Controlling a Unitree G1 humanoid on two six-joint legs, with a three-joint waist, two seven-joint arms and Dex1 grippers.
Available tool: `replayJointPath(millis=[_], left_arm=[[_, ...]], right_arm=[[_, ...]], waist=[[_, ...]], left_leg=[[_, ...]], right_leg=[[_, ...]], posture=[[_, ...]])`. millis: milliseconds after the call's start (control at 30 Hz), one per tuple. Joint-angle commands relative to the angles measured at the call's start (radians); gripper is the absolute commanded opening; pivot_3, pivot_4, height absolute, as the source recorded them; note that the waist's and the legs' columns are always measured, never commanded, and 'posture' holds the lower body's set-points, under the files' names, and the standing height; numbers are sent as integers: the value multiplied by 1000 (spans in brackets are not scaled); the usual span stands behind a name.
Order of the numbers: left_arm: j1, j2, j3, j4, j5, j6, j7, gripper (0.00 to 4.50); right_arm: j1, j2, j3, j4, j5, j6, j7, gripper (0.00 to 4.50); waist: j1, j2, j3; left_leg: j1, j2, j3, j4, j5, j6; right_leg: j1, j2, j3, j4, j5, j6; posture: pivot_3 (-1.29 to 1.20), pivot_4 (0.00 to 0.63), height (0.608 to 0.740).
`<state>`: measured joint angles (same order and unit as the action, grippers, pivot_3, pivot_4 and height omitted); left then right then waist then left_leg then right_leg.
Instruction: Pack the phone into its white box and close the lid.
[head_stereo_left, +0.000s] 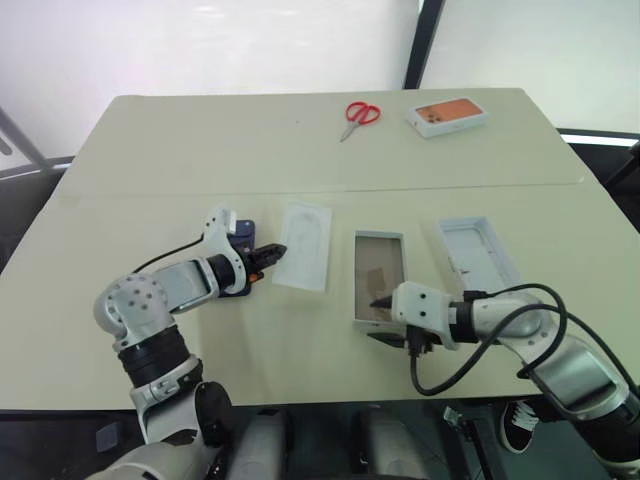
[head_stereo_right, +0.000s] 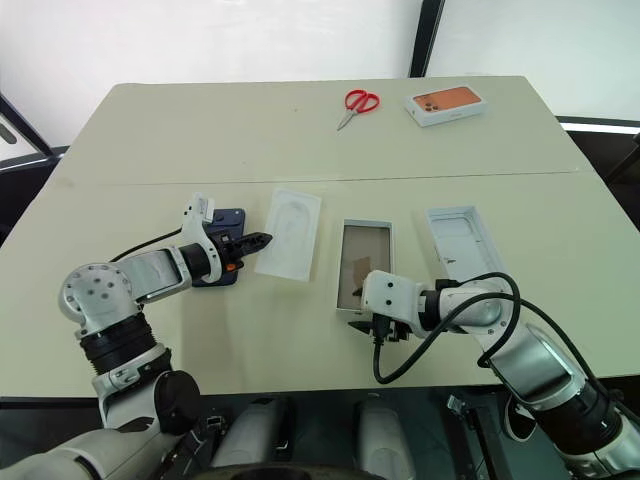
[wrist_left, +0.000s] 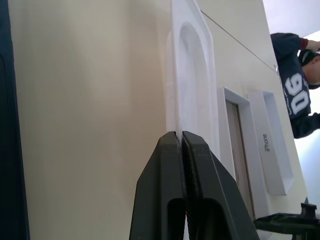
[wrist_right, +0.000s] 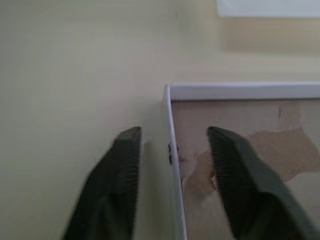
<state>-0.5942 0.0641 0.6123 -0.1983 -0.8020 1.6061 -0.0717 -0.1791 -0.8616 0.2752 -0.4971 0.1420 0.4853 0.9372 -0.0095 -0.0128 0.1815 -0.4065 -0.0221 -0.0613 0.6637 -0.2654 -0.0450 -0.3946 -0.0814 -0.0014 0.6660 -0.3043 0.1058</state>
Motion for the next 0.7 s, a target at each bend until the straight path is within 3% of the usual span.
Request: replayJointPath(millis=[33,333,633,700], left_arm=[[-2,9,6,-21,-40,8,16,0],[-80,-33,135,-6,-149,8,44,0],[-69,-41,126,1,-210,8,120,0],[-61,-50,120,-1,-221,8,143,0]], right_arm=[[-21,20,7,-16,-4,-12,5,127],[-193,196,186,89,-139,-79,-22,53],[-279,313,214,208,-195,-138,-36,53],[-279,327,187,192,-157,-97,-27,600]], waist=[[0,0,0],[-1,-1,0],[-1,-1,0],[-1,-1,0]], left_leg=[[0,0,0,0,0,0],[0,0,0,0,1,-1],[0,0,-1,0,1,-2],[0,0,-1,0,1,-2]], right_leg=[[0,0,0,0,0,0],[0,0,0,0,0,0],[-1,0,0,0,0,0],[-1,0,0,0,0,0]], posture=[[0,150,740],[0,150,740],[0,150,740],[0,150,740]])
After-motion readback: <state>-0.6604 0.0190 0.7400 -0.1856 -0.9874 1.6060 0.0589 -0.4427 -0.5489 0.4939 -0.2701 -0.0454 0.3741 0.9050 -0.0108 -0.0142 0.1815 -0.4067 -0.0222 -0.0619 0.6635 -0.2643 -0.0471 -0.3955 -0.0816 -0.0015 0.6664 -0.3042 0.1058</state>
